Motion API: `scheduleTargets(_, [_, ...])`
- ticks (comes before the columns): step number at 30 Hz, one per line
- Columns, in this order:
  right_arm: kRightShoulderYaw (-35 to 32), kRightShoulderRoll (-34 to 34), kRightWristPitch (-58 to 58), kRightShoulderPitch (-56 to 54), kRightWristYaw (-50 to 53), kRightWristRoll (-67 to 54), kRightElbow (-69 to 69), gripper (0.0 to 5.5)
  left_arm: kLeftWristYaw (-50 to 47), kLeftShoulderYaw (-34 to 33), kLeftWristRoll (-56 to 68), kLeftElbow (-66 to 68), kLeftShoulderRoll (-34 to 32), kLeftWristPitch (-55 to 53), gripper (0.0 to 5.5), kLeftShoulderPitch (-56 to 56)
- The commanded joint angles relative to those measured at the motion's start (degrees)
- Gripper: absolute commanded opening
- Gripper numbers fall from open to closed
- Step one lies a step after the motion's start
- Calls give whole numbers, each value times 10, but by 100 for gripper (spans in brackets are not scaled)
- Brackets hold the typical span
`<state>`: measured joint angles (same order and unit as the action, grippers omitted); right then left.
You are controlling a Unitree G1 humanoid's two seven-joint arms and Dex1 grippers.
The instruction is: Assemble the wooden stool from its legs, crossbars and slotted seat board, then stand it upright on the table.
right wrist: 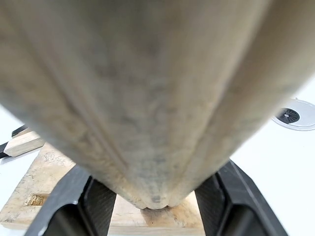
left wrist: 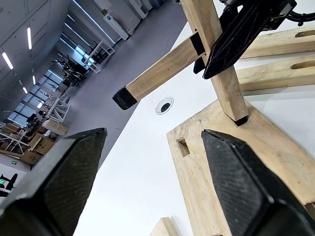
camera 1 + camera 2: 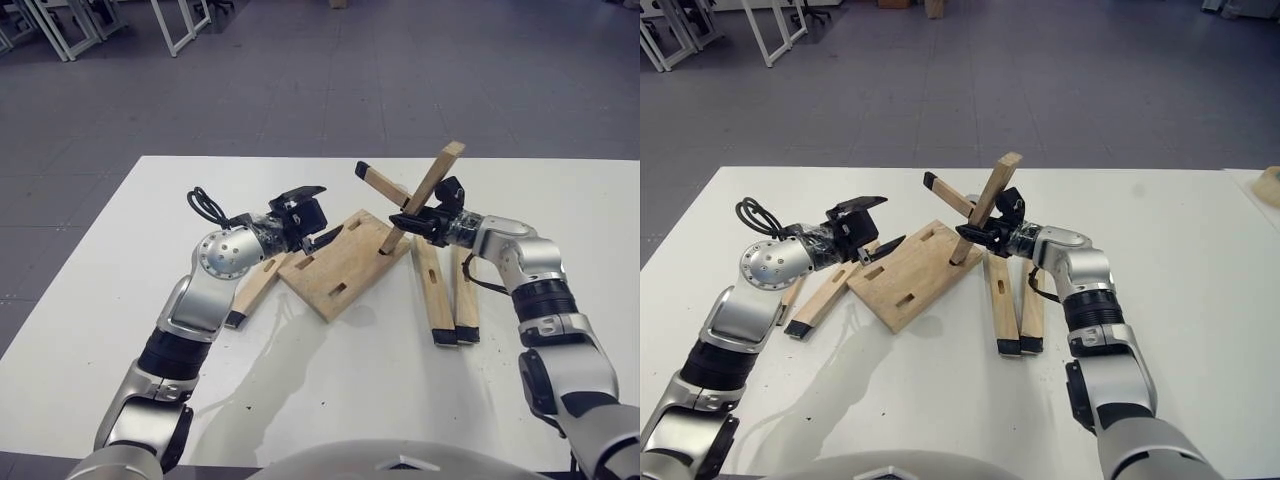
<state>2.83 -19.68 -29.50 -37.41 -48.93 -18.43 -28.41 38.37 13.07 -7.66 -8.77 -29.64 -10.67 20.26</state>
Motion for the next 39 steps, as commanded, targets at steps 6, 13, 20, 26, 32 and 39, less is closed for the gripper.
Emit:
scheduleTargets(6, [-9,-11,-75,36,7,-12,91,342,-1,5,-10,22,-8,15,357,-16])
scheduleTargets(13, [-47,-110,-180,155,56,-9,304,399,-8,3,-15,23,-4,14,357,-25])
scheduleTargets(20, [-251,-82,-191,-41,210,-104,355,399,-12,22,-56,47,-19,4,357,-31])
scheduleTargets(26, [-188,10,-141,-141,252,-118,299,399,1,61,-98,76,-23,-2,357,-33])
scheduleTargets(32, [-141,45,-62,-170,247,-83,179,399,7,68,-92,68,-18,-8,357,-40])
scheduleTargets(39, [-223,43,52,-267,220,-161,213,399,6,67,-89,65,-16,-11,357,-46])
